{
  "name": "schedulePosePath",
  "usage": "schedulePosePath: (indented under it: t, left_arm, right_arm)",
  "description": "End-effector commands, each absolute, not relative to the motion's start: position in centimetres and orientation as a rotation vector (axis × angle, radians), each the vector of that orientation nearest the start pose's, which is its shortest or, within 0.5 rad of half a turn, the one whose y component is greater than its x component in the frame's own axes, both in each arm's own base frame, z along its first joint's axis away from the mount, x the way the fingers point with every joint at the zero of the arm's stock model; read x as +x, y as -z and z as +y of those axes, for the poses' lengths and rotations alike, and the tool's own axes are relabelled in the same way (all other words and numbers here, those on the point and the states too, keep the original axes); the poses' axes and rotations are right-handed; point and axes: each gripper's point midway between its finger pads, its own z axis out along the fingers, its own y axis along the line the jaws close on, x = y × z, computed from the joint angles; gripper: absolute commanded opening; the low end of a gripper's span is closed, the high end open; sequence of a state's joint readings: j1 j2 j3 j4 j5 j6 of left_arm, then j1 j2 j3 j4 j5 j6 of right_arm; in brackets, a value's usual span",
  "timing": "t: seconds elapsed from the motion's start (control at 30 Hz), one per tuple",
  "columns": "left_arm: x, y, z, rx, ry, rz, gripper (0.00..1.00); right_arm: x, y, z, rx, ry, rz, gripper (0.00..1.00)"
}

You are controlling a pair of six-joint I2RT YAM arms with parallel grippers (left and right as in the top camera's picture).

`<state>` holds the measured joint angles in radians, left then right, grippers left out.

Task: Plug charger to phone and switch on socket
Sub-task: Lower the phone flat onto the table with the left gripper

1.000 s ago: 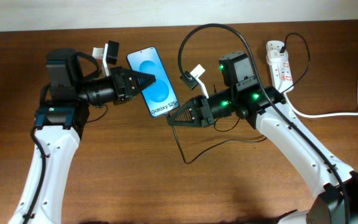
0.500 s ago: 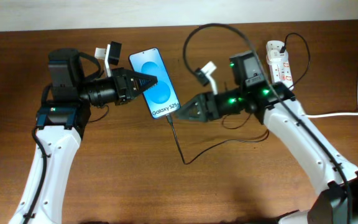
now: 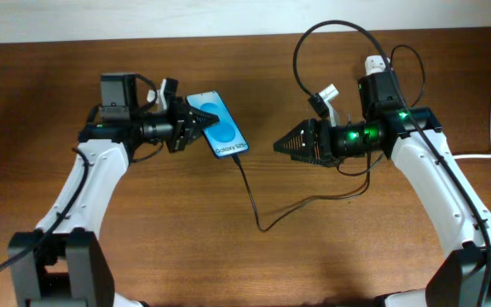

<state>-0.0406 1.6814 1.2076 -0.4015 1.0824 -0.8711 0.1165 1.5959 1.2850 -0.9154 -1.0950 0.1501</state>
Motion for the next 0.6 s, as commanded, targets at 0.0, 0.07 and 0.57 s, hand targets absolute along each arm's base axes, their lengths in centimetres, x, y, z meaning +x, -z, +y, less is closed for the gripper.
schedulePosePath:
  t: [0.0, 0.07, 0.57]
  left_arm:
    - [38.4, -19.1, -18.2, -0.788, 1.848, 2.529, 0.00]
    - [38.9, -19.5, -18.3, -0.965, 1.896, 2.510, 0.00]
    - [38.8, -17.4, -21.7, 0.097, 1.712, 2.373, 0.00]
  right_arm:
    - [31.2, -20.8, 17.9, -0.239, -1.425, 2.570, 0.98]
    - [31.2, -20.5, 17.7, -0.229, -1.403, 2.588, 0.98]
    - [30.6, -19.2, 13.8, -0.235, -1.302, 2.630, 0.98]
